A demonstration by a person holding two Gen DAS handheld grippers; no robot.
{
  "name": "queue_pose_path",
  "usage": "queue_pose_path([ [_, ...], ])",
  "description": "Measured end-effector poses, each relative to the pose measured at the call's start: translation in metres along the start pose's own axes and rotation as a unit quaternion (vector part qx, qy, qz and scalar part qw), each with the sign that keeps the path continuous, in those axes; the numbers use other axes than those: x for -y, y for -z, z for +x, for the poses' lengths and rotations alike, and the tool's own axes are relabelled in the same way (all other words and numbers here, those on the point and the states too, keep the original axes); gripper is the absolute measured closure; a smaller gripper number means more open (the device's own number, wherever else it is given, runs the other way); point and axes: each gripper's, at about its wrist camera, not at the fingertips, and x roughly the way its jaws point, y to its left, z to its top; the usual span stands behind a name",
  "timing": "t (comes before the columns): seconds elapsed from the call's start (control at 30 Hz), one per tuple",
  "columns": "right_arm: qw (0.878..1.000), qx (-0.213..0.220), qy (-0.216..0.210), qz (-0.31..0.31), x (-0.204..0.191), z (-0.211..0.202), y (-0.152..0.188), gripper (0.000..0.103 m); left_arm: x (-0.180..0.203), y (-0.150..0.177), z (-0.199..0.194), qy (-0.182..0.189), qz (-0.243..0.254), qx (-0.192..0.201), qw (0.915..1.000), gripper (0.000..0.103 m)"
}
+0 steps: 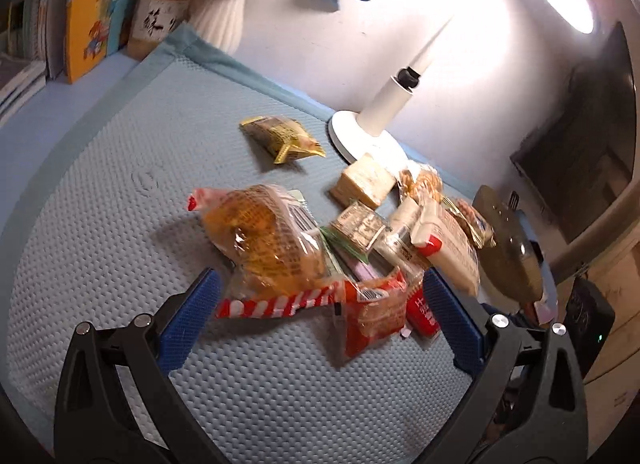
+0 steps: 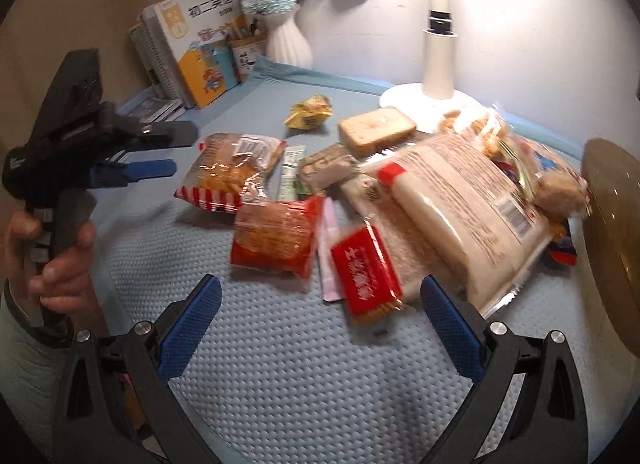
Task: Organize snacks
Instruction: 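Grasp the red-white striped bread bag with the left gripper, then grasp the red round-biscuit pack with the right gripper while the left lifts the bread bag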
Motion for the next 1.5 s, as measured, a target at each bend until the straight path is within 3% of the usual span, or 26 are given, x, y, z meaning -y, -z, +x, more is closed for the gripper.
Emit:
queue_pose_path([
  [0.17,0.992,-0.037,-0.002,-0.123,-0.020,0.021,-0.014,0.005,-0.011,-0.012,0.023,-0.022,-0.015,-0.029,0.9992,0.003],
  [0.33,0.977,-0.043,0.004,-0.207,-0.026,0.039,-0.028,0.005,-0.009,-0.017,0.049,-0.041,-0.016,-0.051,0.9977,0.003],
  [0.47,0.973,-0.055,-0.019,-0.224,-0.027,0.054,-0.032,0.005,-0.008,-0.020,0.069,-0.044,-0.021,-0.074,0.9960,0.003],
  [0.57,0.973,-0.060,-0.025,-0.222,-0.031,0.066,-0.030,0.015,-0.007,-0.022,0.075,-0.054,-0.017,-0.075,0.9956,0.005],
  [0.63,0.974,-0.063,-0.031,-0.215,-0.033,0.069,-0.027,0.021,-0.009,-0.022,0.079,-0.054,-0.016,-0.083,0.9950,0.024],
  [0.67,0.975,-0.064,-0.033,-0.211,-0.034,0.070,-0.027,0.022,-0.010,-0.022,0.081,-0.060,-0.012,-0.086,0.9944,0.029],
  [0.73,0.978,-0.067,-0.036,-0.194,-0.034,0.067,-0.026,0.030,-0.012,-0.021,0.079,-0.055,-0.004,-0.083,0.9950,0.032],
  [0.87,0.987,-0.098,-0.053,-0.114,-0.027,0.056,-0.021,0.037,-0.012,-0.019,0.068,-0.065,0.007,-0.070,0.9954,0.037],
  [1.0,0.981,-0.181,-0.074,0.012,-0.013,0.059,-0.006,0.057,-0.010,-0.009,0.050,-0.055,0.019,-0.058,0.9967,0.039],
  [1.07,0.975,-0.187,-0.096,0.067,-0.004,0.055,0.001,0.057,-0.008,-0.001,0.040,-0.057,0.027,-0.049,0.9968,0.039],
  [1.2,0.971,-0.175,-0.136,0.087,-0.004,0.039,0.010,0.057,-0.009,0.015,0.022,-0.038,0.026,-0.036,0.9983,0.039],
  [1.33,0.978,-0.156,-0.115,0.083,-0.009,0.034,0.006,0.049,-0.013,0.027,0.013,-0.042,0.028,-0.028,0.9983,0.039],
  [1.5,0.962,-0.174,-0.140,0.159,-0.008,0.053,0.005,0.037,-0.021,0.034,-0.011,-0.043,0.016,0.012,0.9989,0.039],
])
